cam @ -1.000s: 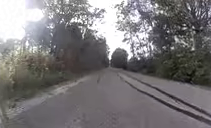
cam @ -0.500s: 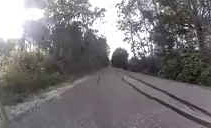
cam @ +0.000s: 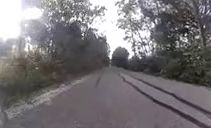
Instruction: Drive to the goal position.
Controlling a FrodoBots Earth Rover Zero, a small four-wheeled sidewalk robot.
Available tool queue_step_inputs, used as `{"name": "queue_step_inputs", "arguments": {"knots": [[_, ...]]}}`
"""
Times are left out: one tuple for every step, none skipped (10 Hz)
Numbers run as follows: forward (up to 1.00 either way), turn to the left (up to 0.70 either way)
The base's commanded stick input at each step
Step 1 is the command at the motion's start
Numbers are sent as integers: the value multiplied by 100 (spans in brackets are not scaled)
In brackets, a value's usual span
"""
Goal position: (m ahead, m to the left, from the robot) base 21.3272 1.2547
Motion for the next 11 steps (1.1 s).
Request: {"name": "queue_step_inputs", "arguments": {"knots": [[70, 0], [70, 0], [70, 0], [70, 0], [70, 0], [70, 0], [70, 0], [70, 0], [70, 0], [70, 0], [70, 0]]}}
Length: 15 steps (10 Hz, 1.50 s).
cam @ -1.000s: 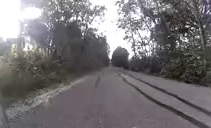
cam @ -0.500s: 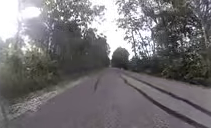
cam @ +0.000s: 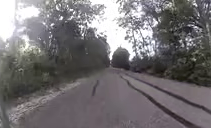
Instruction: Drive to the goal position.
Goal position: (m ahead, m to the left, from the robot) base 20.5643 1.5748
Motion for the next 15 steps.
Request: {"name": "queue_step_inputs", "arguments": {"knots": [[70, 0], [70, 0], [70, 0], [70, 0], [70, 0], [70, 0], [70, 0], [70, 0], [70, 0], [70, 0], [70, 0], [70, 0], [70, 0], [70, 0], [70, 0]]}}
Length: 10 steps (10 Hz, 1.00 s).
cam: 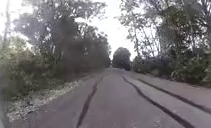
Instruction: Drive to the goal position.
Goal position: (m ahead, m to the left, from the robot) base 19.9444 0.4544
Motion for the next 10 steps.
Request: {"name": "queue_step_inputs", "arguments": {"knots": [[70, 0], [70, 0], [70, 0], [70, 0], [70, 0], [70, 0], [70, 0], [70, 0], [70, 0], [70, 0]]}}
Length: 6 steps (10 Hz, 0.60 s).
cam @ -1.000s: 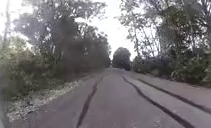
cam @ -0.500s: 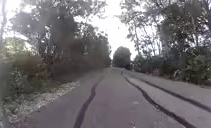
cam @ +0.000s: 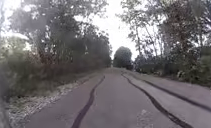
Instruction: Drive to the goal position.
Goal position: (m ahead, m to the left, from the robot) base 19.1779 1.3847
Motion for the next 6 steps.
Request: {"name": "queue_step_inputs", "arguments": {"knots": [[70, -24], [70, -22], [70, -19], [70, -11], [70, -2], [70, 0]]}}
